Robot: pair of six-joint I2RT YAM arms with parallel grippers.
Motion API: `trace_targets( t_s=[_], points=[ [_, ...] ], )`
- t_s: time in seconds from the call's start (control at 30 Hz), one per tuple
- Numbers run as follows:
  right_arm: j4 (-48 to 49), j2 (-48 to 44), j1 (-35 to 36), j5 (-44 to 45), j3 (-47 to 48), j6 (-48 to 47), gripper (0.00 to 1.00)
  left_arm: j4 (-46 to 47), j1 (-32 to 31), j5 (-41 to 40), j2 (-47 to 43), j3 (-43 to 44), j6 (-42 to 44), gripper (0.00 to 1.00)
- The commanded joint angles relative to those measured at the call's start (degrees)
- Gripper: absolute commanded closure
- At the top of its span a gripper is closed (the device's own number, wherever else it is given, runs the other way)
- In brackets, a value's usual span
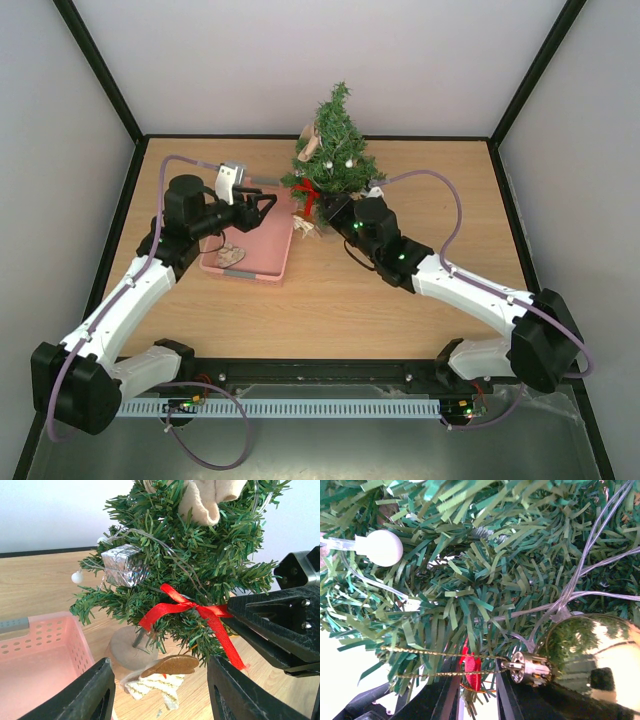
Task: Decorate the small christmas tree
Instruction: Pick up the decoration item from the Christmas tree.
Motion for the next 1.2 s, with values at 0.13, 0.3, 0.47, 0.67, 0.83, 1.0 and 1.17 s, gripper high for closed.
trace_targets(
  t_s=[0.13, 0.3, 0.47, 0.67, 0.83, 1.0, 1.17],
  points=[
    [1.2, 0.6, 0.4, 3.3, 2.8, -3.1, 0.85, -0.3, 0.3, -0.2, -1.4, -0.2, 0.9, 0.47],
    [2.4, 0.8, 0.4, 4.7, 2.6, -5.3, 0.92, -0.4, 0.3, -0.1, -1.7, -0.3, 0.8, 0.48],
    [2.4, 1.2, 0.4, 3.8, 2.7, -5.4, 0.98, -0.7, 0.2, -0.2, -2.4, -0.1, 0.8, 0.48],
    [3.7, 0.0, 0.5, 1.0, 2.4, -7.3, 0.98, -0.8, 0.2, -0.4, -2.9, -0.1, 0.8, 0.48],
    [1.7, -2.8, 0.4, -3.7, 3.5, -14.8, 0.98, -1.2, 0.2, -0.3, -3.3, 0.3, 1.0, 0.47],
    [-7.2, -8.2, 0.5, -7.1, 5.4, -28.6, 0.98, -1.8, 0.2, -0.4, -2.6, 1.8, 0.9, 0.47],
    [-14.6, -14.9, 0.4, -3.9, 6.6, -43.0, 0.98, -0.6, -0.6, -0.6, -1.5, 2.7, -0.7, 0.48]
  ],
)
